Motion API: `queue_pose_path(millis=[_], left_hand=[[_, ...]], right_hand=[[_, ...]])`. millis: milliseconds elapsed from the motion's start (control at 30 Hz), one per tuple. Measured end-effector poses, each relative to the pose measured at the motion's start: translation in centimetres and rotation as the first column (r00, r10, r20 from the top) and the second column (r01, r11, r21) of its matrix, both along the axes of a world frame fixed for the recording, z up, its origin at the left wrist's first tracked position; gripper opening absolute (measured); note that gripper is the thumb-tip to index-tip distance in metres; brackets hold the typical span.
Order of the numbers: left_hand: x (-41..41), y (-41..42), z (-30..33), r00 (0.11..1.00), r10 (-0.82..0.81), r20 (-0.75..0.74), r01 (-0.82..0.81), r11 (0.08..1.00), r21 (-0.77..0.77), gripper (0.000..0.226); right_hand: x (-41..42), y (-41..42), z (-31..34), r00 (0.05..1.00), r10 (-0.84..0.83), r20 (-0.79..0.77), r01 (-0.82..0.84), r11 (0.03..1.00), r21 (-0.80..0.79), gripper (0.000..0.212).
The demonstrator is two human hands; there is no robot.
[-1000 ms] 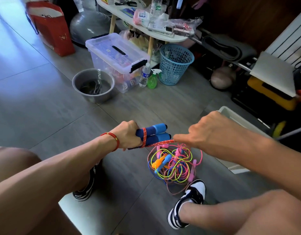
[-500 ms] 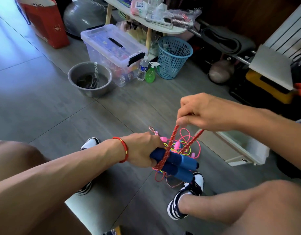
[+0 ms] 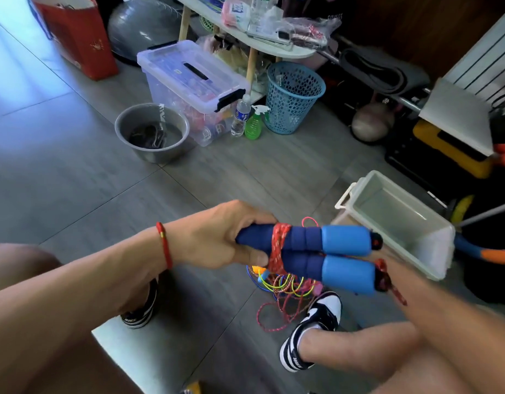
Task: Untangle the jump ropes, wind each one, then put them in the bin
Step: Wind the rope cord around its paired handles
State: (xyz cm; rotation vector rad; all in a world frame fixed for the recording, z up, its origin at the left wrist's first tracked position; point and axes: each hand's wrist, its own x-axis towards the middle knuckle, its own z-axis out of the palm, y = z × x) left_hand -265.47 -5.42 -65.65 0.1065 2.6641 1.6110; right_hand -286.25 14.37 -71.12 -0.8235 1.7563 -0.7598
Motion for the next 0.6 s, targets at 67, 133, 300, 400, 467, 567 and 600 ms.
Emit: queue_pose_path(millis=[67,133,300,400,467,567,600], left_hand=[[-0.2,-0.8,-0.5,0.993,0.109,0.040,-0.112,0.989,0.097,0.016],[-0.4,-1.5,-1.1,0.968,0.224,0.116,-0.243,0.950,0.195,0.018],[-1.6,-1.8,-2.9,0.888,0.385,0.252,-0.442,0.864,0.240,0.025],[-2.0,-1.3,-3.6,0.862,0.431,0.265,-0.477,0.867,0.142,0.014],[-2.3,-1.1,-3.9,0.851,0.456,0.262,-0.485,0.873,0.055,0.010],[-2.9,-0.6,-4.0,0.838,0.514,0.185,-0.488,0.857,-0.167,0.008],[-3.0,-0.2,-4.0,0.837,0.532,0.127,-0.492,0.834,-0.251,0.011]], right_hand=[[1.5,0.8,-1.3,0.992,-0.028,-0.119,0.023,0.999,-0.040,0.050],[3.7,0.5,-0.7,0.993,-0.100,-0.056,0.088,0.979,-0.184,0.042],[6.8,-0.9,1.1,0.924,-0.083,-0.374,-0.013,0.969,-0.248,0.031],[6.9,-0.8,1.6,0.870,-0.083,-0.487,0.022,0.991,-0.130,0.038],[6.8,-0.7,2.1,0.842,-0.110,-0.527,0.072,0.993,-0.091,0.043],[6.9,-0.6,2.2,0.845,-0.210,-0.491,0.178,0.978,-0.112,0.045],[7.2,-0.8,2.1,0.848,-0.244,-0.471,0.211,0.970,-0.121,0.047]])
